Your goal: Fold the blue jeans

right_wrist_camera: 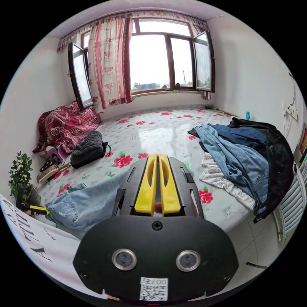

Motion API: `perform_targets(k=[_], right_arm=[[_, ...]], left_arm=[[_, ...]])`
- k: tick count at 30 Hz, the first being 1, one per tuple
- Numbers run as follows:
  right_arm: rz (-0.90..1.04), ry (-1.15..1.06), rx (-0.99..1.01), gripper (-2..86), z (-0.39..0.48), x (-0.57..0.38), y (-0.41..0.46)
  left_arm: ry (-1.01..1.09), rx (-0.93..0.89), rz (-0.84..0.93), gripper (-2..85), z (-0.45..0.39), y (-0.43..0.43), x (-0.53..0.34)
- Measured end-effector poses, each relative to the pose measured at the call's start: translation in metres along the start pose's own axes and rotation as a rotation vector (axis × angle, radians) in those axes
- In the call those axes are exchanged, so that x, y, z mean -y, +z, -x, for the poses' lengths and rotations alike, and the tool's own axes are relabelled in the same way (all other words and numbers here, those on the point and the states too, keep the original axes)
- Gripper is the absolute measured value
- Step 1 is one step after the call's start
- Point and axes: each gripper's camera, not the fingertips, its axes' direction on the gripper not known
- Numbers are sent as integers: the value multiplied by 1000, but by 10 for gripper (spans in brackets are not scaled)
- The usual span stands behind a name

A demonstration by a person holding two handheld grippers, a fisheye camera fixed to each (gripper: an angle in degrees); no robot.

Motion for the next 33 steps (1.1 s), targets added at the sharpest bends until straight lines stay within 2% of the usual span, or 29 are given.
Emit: perform_targets(k=[3,5,6,9,11,13,15,17,19,20,21,23,24,28,33], right_arm=[[-39,13,15,-3,-1,9,-14],[-101,4,17,-3,-2,22,-32],[-159,-8,18,-3,-2,32,-47],[-346,-48,17,-3,-2,64,-82],[-454,-91,27,-3,2,86,-92],[-533,-142,43,-3,9,107,-89],[-569,-206,93,-3,25,125,-65],[-508,-281,55,-2,43,126,-26],[-306,-286,44,-1,50,116,38],[-84,-234,54,0,44,103,92],[168,-167,66,2,33,81,145],[417,-82,92,6,13,37,196],[476,-35,100,10,2,10,209],[563,52,71,24,-25,-29,226],[519,47,19,32,-42,9,263]], left_arm=[[-45,-154,-187,-7,8,-47,-15],[-15,-278,-420,-7,7,-107,-30],[2,-281,-475,-7,4,-124,-34],[92,-180,-715,-7,-18,-203,-46],[96,18,-845,-6,-37,-244,-43],[43,183,-879,-4,-44,-252,-25],[-69,303,-860,2,-37,-237,8],[-171,481,-675,19,-21,-176,69],[-219,556,-465,26,-5,-110,106],[-238,560,-348,23,5,-67,116],[-241,554,-304,20,9,-47,117],[-269,503,-185,11,18,12,103],[-275,495,-159,10,19,23,98],[-290,453,-29,6,26,72,63],[-322,464,42,6,37,98,60]])
